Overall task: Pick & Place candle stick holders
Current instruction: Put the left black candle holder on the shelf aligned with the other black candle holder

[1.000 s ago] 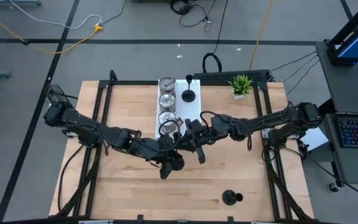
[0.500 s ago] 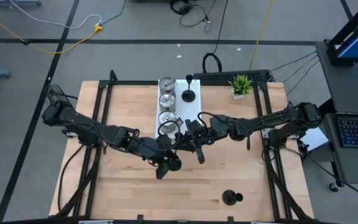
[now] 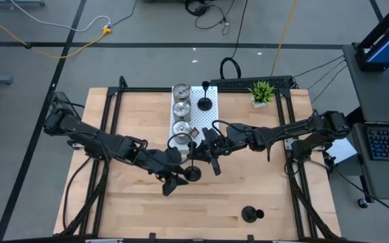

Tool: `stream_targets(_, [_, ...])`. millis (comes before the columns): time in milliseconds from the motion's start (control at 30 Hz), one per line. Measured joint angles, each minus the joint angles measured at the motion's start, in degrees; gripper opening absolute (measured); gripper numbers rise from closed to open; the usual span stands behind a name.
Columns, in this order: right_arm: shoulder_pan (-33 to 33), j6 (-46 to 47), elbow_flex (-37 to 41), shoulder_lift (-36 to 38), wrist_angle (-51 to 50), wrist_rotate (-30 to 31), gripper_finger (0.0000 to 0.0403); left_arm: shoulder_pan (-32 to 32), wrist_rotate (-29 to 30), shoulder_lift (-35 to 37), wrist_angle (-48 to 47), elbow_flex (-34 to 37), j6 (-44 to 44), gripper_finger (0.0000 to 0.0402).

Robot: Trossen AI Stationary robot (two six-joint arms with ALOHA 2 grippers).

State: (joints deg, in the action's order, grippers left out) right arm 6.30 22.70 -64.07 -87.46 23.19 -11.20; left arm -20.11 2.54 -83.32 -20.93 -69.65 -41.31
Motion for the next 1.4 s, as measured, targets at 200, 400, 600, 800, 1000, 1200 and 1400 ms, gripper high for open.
stream_targets(200, [-1.46, -1.63, -0.05, 4.32, -4.94, 1.91, 0.0008, -1.71, 2.98, 2.29, -0.10, -0.08, -0.38, 0.0214])
stream_targets(400, [-2.61, -7.12, 0.00, 14.17, -17.73, 9.69, 0.0008, -4.63, 8.16, 5.44, -0.67, 0.02, 0.90, 0.0214])
stream_targets(600, [-4.16, -14.43, -0.04, 21.11, -21.75, 17.72, 0.0008, -7.69, 16.83, 8.47, -4.34, 0.01, 5.42, 0.0214])
stream_targets(800, [-7.35, -19.08, -0.04, 21.80, -22.00, 18.84, 0.0008, -9.31, 21.63, 11.54, -5.00, 1.14, 7.99, 0.0214])
stream_targets(1000, [-11.16, -21.94, -0.04, 18.90, -21.00, 18.65, 0.0008, -10.38, 25.09, 15.19, -3.74, 5.03, 7.81, 0.0214])
stream_targets(1200, [-14.22, -22.81, -0.02, 15.86, -21.19, 15.53, 0.0007, -11.57, 28.49, 18.93, 1.61, 11.20, 8.21, 0.0214])
stream_targets(1400, [-16.56, -23.81, 0.02, 12.55, -20.11, 15.45, 0.0008, -11.55, 29.04, 22.84, 11.52, 20.34, 7.87, 0.0214])
